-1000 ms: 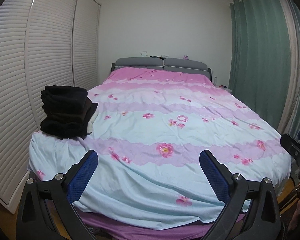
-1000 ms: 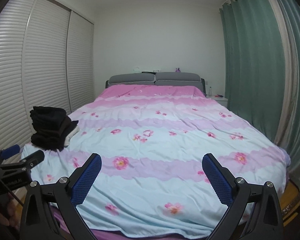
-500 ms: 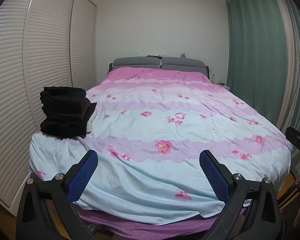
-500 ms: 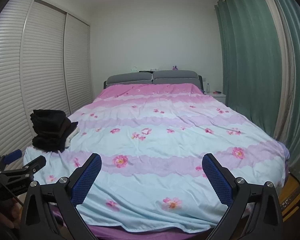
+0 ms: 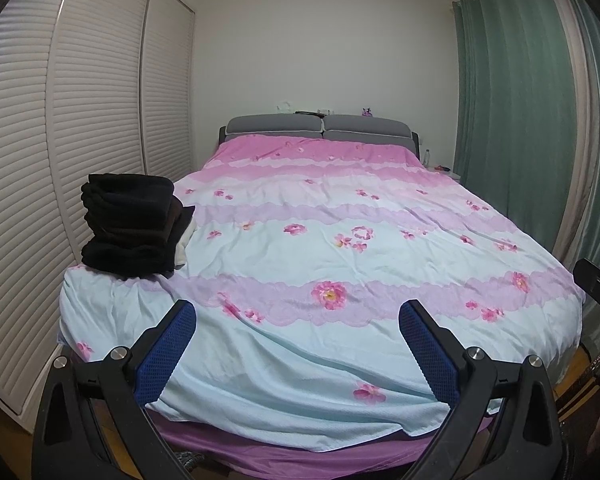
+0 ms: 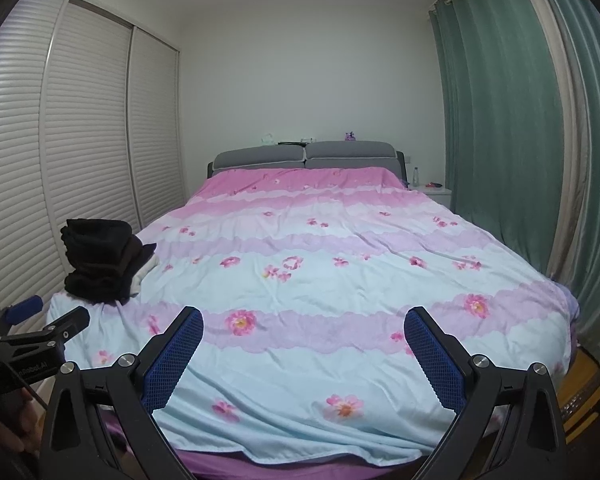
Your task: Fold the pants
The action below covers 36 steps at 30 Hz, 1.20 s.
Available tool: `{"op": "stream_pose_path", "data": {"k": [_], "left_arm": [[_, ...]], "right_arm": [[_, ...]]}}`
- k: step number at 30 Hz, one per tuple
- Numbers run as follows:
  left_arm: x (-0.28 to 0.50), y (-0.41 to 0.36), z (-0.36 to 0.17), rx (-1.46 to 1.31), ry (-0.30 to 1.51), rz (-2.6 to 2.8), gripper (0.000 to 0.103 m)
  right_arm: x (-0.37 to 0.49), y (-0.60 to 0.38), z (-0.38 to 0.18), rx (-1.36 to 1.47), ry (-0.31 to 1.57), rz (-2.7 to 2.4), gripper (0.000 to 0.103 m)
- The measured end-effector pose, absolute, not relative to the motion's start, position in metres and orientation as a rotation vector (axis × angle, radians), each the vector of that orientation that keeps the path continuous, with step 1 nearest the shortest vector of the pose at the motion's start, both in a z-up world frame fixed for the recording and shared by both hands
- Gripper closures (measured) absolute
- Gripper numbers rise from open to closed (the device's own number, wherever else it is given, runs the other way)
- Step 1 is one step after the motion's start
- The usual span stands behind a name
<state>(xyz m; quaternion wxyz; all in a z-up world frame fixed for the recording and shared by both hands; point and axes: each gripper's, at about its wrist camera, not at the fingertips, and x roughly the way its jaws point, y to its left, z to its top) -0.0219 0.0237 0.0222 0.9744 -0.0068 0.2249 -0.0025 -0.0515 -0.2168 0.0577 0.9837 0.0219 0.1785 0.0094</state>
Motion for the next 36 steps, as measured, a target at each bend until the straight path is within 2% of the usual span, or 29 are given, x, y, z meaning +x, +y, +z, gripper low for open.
{"op": "stream_pose_path", "data": {"k": [36], "left_arm": [[-0.0194, 0.0251, 0.0193, -0.007, 0.451, -0.005, 0.000]], "right_arm": [[-0.0520, -0.2171, 0.0556, 0.047, 0.356, 0.022, 0.001]]}}
